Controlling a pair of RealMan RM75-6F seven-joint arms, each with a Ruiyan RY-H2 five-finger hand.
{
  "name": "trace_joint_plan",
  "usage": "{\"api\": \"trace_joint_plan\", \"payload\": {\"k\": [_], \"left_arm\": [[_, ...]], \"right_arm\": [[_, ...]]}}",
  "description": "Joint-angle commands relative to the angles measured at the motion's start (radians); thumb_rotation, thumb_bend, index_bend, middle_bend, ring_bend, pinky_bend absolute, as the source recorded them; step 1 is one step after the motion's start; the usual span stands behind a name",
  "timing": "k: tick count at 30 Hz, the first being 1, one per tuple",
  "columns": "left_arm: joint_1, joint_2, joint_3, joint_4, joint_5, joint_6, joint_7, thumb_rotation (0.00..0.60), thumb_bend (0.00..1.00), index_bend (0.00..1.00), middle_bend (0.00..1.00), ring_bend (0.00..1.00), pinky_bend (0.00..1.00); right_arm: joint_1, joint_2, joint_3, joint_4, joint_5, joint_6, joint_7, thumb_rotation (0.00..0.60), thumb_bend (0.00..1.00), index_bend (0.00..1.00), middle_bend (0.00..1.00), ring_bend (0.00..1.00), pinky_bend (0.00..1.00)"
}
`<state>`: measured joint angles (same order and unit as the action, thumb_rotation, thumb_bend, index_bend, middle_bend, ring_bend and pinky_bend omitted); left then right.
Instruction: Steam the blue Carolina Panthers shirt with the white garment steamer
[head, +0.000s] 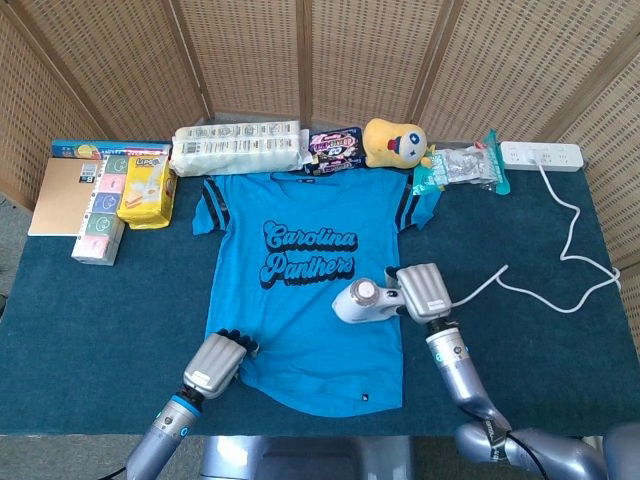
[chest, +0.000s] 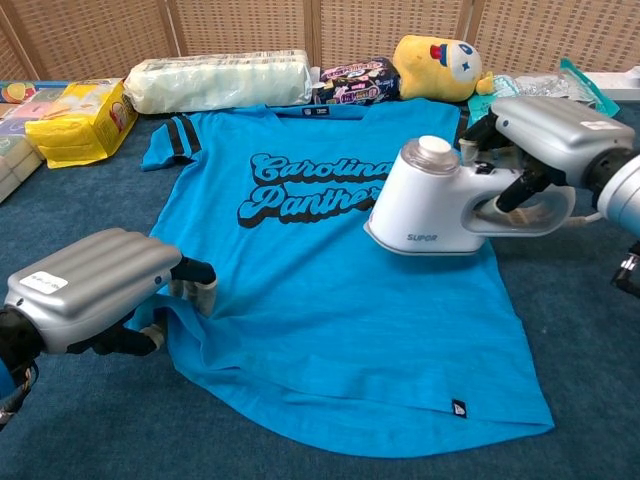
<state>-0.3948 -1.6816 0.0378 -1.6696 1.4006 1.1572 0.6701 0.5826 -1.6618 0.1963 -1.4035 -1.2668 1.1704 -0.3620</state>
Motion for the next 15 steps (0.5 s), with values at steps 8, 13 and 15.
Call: {"api": "trace_joint_plan", "payload": {"k": [8, 13, 15], "left_arm": [[-0.003, -0.003, 0.004, -0.001, -0.003, -0.003, 0.003, 0.6, 0.6, 0.47, 0.49, 0.42, 0.47], [-0.003, -0.001, 0.003, 0.0, -0.006, -0.002, 0.001, 0.6, 0.6, 0.47, 0.49, 0.42, 0.46], [-0.003, 0.0, 0.003, 0.001, -0.008, -0.002, 0.0, 0.6, 0.6, 0.47, 0.49, 0.42, 0.46]], "right_arm": [[0.022, -0.052, -0.032, 0.023, -0.028, -0.021, -0.041, 0.6, 0.31, 0.76, 0.75, 0.75, 0.69], [0.034, -0.073, -0.042, 0.04, -0.049, -0.027, -0.052, 0.6, 0.31, 0.76, 0.74, 0.75, 0.68], [0.038, -0.082, -0.047, 0.051, -0.062, -0.025, -0.057, 0.6, 0.31, 0.76, 0.74, 0.75, 0.68]]}}
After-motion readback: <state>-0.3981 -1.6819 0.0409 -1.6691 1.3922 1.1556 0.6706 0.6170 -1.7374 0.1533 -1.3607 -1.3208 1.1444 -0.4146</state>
